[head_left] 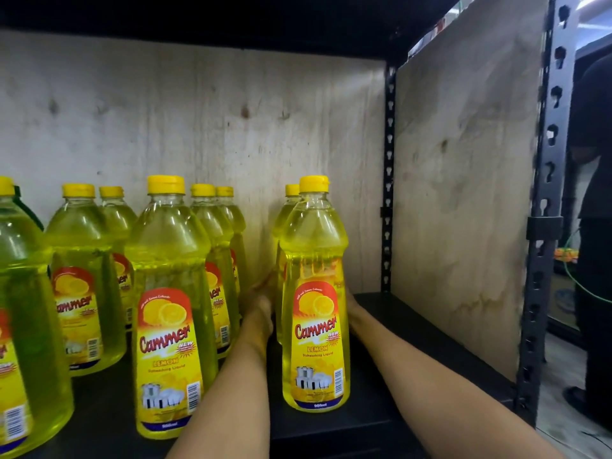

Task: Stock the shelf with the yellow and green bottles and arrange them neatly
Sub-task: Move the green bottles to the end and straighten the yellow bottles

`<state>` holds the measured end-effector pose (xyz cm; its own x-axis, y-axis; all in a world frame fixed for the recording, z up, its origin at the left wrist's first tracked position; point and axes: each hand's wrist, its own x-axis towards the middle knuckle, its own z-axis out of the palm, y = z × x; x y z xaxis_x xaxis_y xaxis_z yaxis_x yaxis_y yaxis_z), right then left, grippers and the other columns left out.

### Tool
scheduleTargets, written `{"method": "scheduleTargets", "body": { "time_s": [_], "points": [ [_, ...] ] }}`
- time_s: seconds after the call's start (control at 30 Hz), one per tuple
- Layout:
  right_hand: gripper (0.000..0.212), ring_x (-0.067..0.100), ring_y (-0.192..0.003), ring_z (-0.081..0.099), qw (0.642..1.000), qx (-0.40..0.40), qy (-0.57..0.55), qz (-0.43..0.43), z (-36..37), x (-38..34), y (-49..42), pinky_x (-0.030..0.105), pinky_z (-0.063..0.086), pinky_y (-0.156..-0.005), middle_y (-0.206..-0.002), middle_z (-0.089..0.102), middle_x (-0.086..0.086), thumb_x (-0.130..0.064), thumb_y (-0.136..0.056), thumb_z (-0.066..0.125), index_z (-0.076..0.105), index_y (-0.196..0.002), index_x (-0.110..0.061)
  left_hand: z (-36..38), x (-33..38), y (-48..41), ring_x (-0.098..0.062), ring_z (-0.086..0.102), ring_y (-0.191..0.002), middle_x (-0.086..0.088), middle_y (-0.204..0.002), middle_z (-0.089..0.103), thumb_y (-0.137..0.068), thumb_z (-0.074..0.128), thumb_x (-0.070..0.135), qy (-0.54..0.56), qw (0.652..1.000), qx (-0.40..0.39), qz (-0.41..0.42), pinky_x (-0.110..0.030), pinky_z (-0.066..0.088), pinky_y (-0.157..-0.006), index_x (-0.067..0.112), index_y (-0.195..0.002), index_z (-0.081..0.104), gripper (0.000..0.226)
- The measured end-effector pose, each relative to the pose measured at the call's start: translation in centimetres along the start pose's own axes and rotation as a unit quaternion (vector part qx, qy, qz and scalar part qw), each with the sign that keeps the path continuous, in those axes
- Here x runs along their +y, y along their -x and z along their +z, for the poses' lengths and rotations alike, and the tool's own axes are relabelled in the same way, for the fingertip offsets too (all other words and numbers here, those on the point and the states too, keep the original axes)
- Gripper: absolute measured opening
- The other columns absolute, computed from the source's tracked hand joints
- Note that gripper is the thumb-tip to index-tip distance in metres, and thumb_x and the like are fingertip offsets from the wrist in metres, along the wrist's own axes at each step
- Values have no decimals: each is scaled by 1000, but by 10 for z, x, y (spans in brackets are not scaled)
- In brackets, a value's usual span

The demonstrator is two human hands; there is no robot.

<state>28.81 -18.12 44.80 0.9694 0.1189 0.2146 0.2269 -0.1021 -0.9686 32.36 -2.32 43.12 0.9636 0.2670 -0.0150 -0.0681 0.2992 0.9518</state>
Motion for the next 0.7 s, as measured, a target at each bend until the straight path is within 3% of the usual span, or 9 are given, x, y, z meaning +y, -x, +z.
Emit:
{"method": "scheduleTargets", "body": {
  "time_s": [0.07,0.13,0.17,0.27,0.3,0.43,0.5,0.63,0.7],
  "points": [
    [34,-3,-39,56,1000,-9,25,9,0,-4,4,15,47,-46,-38,56,-17,-3,-99,49,39,-71,-21,-1,-2,-2,-43,59,-116,-28,-135,55,-97,58,18,10,1000,-21,-4,-41,51,-83,-8,-134,53,45],
    [36,-3,-33,53,999,-12,35,20,0,-8,11,12,45,-41,-35,53,-16,0,-99,47,37,-70,-18,-3,-5,-7,-38,64,-93,-31,-139,49,-98,55,22,41,998,-40,-13,-33,49,-69,-8,-139,46,51],
    [35,-3,-33,53,999,-12,35,25,0,-11,13,11,45,-41,-35,53,-16,0,-99,47,37,-70,-17,-3,-7,-10,-36,63,-91,-31,-140,48,-98,55,26,58,997,-51,-20,-32,49,-69,-6,-141,45,54],
    [35,-4,-34,54,999,8,44,24,3,-15,17,10,44,-41,-35,53,-16,-1,-99,46,38,-70,-17,-1,-12,-18,-45,56,-121,-27,-137,53,-93,60,38,65,995,-62,-48,-42,50,-85,1,-140,48,62],
    [36,-4,-32,52,998,14,50,24,5,-17,21,9,43,-40,-32,51,-15,0,-100,44,38,-69,-17,-2,-14,-25,-46,54,-123,-26,-135,55,-90,63,42,66,995,-60,-52,-43,51,-86,2,-139,51,64],
    [38,-3,-26,48,998,13,50,33,9,-24,35,9,41,-37,-27,47,-11,-2,-102,39,40,-67,-18,-4,-32,-59,-43,58,-121,-22,-132,60,-72,75,58,39,997,-58,-40,-51,52,-93,7,-134,57,83],
    [38,-2,-27,49,998,9,46,42,8,-25,36,8,41,-37,-29,48,-10,-2,-102,39,41,-67,-17,-2,-26,-47,-43,58,-120,-22,-129,61,-73,73,60,39,996,-74,-31,-52,50,-96,7,-133,58,81],
    [38,-2,-30,51,998,10,31,54,8,-28,41,9,43,-39,-31,51,-11,-1,-101,41,42,-66,-16,-2,-22,-31,-46,57,-120,-25,-130,60,-84,68,54,50,996,-77,-22,-41,55,-79,4,-135,55,73],
    [39,-1,-30,51,998,18,28,53,9,-30,43,11,43,-41,-31,50,-11,-1,-102,40,42,-65,-16,-1,-27,-35,-45,58,-119,-23,-130,61,-70,74,63,55,995,-83,-30,-48,55,-86,6,-134,56,87]
  ]
}}
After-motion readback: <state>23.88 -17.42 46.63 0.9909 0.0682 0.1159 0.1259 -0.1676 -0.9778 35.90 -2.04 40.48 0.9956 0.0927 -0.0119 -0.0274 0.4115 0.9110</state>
